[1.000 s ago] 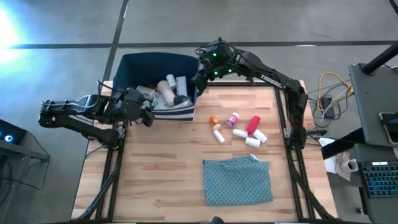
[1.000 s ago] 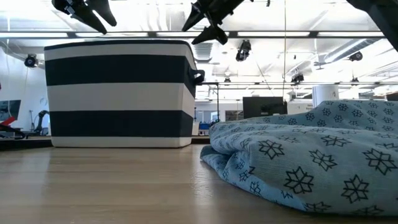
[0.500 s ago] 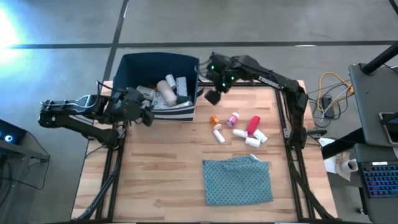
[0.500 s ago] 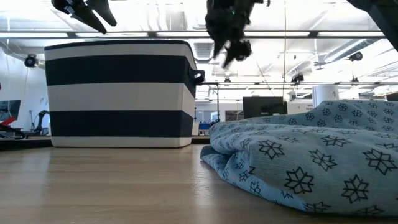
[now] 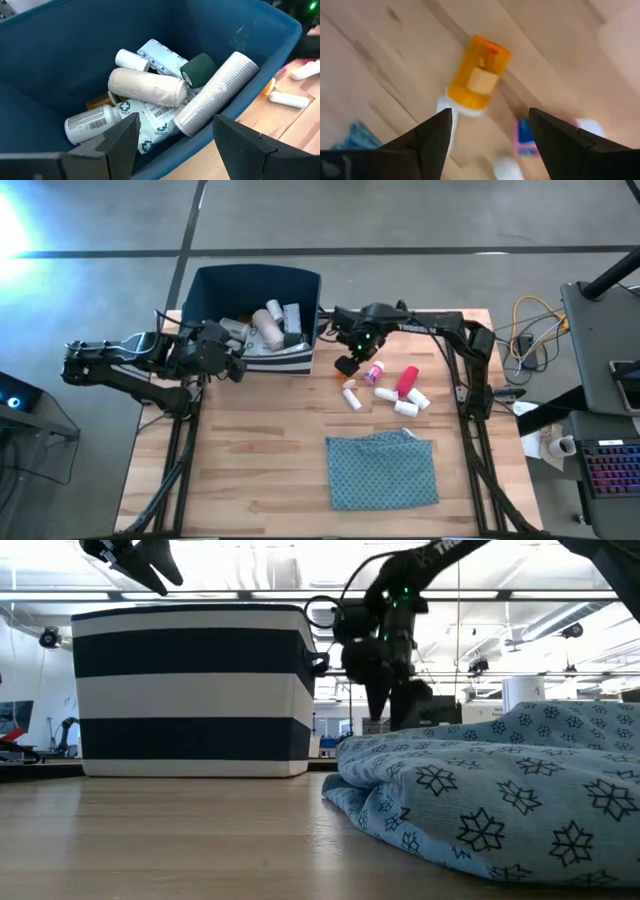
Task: Pick & place medical supplies in basket/bin
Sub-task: Put the orange pill bottle into the blue bin
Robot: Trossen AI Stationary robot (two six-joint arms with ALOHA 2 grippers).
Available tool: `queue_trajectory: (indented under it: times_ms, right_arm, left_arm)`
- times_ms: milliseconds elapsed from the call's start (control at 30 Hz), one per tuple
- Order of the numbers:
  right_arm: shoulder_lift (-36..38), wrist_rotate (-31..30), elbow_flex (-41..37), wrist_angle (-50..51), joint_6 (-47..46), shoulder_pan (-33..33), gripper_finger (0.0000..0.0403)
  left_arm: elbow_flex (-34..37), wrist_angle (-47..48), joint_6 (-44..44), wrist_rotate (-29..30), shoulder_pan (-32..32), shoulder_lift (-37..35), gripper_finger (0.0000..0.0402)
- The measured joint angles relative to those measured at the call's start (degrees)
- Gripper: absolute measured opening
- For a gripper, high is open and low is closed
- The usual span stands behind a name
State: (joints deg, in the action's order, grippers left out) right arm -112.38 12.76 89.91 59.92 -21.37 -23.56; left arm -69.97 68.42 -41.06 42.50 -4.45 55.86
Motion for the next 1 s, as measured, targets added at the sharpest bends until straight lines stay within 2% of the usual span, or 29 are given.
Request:
queue_trajectory:
  times_ms: [167,267,467,800,1000]
  right_arm:
    - [0.0,0.3,-5.0,-12.6,-6.2,1.3,0.0262]
    - [0.0,0.3,-5.7,-16.8,-8.4,2.2,0.0272]
    - [0.0,-6.5,-5.9,-17.0,-8.7,3.2,0.0293]
    - [-1.3,-6.8,-7.7,-17.7,-11.9,3.9,0.0323]
    - [-3.3,-6.9,-9.7,-17.7,-13.8,4.0,0.0319]
  left_arm:
    - [0.0,0.0,0.0,4.1,0.0,0.4,0.0230]
    - [0.0,0.0,0.0,4.5,0.0,0.4,0.0230]
    - [0.0,0.0,0.0,4.6,0.0,0.4,0.0230]
    - [0.0,-1.1,0.0,4.6,0.0,0.4,0.0230]
    - [0.0,-3.0,0.0,4.5,0.0,0.4,0.0230]
